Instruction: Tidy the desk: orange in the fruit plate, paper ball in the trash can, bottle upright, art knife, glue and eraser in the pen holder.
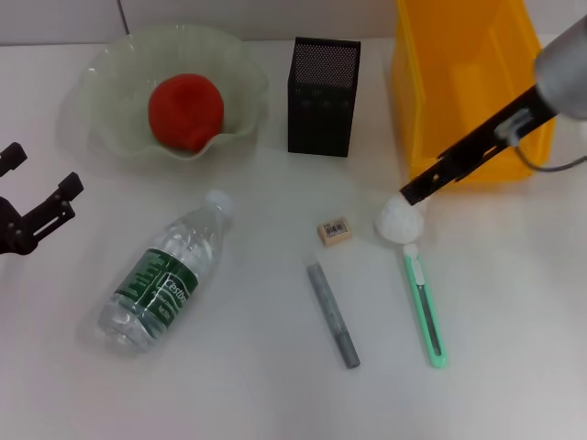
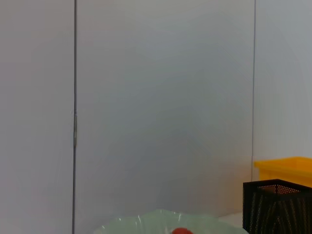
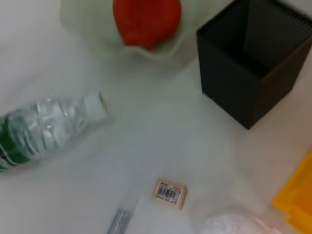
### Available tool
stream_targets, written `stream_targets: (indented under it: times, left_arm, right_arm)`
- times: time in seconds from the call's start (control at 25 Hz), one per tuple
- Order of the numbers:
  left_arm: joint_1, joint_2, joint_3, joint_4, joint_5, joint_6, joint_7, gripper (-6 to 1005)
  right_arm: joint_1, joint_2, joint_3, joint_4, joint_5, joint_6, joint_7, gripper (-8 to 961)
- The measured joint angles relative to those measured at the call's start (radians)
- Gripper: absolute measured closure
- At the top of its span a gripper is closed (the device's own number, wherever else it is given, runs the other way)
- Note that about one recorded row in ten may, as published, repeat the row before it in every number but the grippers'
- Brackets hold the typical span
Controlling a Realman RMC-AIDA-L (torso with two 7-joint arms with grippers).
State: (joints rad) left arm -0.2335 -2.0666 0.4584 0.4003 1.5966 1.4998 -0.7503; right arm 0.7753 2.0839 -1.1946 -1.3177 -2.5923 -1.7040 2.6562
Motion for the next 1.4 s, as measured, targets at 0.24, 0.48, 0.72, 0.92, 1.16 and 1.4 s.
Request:
stream_targets:
  times: [0.24,0.48,0.72,0.92,1.16,1.4]
  left_arm:
    - [-0.008,0.0,0.005,-0.009,0.012,-0.005,0.005,152]
    - [-0.004,0.0,0.005,-0.011,0.013,-0.005,0.015,155]
    - [0.002,-0.001,0.01,-0.011,0.013,-0.005,0.016,158]
    - [0.003,-0.001,0.011,-0.013,0.013,-0.005,0.016,160]
    - [0.001,-0.001,0.011,-0.02,0.013,-0.002,0.016,163]
    - [0.001,-0.001,0.011,-0.022,0.012,-0.002,0.027,166]
  right_arm:
    - [0.012,-0.001,-0.073,0.121,-0.023,0.116,0.001,146]
    - [0.025,0.0,-0.105,0.214,-0.022,0.19,-0.006,154]
    - [0.037,0.001,-0.17,0.279,-0.019,0.256,-0.006,163]
    - [0.06,0.003,-0.204,0.352,-0.019,0.312,-0.001,170]
    - [0.074,0.004,-0.212,0.402,-0.008,0.358,-0.001,178]
    - [0.077,0.004,-0.213,0.41,-0.008,0.36,-0.004,258]
